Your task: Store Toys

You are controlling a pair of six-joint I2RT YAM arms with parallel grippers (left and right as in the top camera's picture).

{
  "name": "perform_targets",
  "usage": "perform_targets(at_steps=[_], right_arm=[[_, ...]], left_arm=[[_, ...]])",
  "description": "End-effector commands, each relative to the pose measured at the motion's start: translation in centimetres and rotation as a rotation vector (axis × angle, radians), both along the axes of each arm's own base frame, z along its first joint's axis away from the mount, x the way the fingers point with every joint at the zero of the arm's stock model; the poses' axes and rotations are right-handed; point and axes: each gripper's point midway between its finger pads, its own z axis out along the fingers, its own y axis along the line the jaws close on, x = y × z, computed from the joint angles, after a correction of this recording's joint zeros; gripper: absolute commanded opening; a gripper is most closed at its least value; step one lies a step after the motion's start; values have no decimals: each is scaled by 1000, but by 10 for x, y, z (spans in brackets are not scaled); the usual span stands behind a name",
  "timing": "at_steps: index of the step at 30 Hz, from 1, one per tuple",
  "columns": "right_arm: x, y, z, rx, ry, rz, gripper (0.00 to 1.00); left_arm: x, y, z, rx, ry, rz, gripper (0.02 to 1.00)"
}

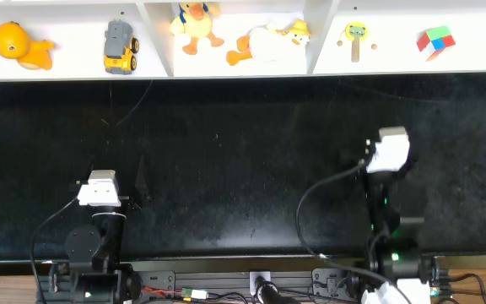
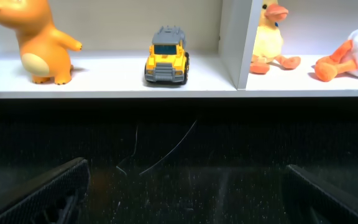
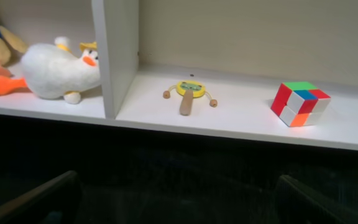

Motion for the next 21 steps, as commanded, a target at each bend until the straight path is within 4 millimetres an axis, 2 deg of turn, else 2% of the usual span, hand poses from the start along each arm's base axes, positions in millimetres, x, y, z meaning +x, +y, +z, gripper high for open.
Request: perform_targets(at_steps=[1,6,10,13,21], right_arm=[[-13,-4,-4,86,-75,-28,996],[-25,-5,-9,117,-170,-26,996],[-32,-5,-9,117,-171,-22,996],[-38,-5,-19,116,-139,-24,996],[-38,-4,-21,115,-129,-23,996]], left_arm=[[-1,0,1,-10,-6,0,998],[-1,-1,1,-9,-6,0,998],[-1,-1,1,-10,-6,0,998],[-1,-1,1,-10,-6,0,998],[-1,-1,1,-10,-6,0,998]])
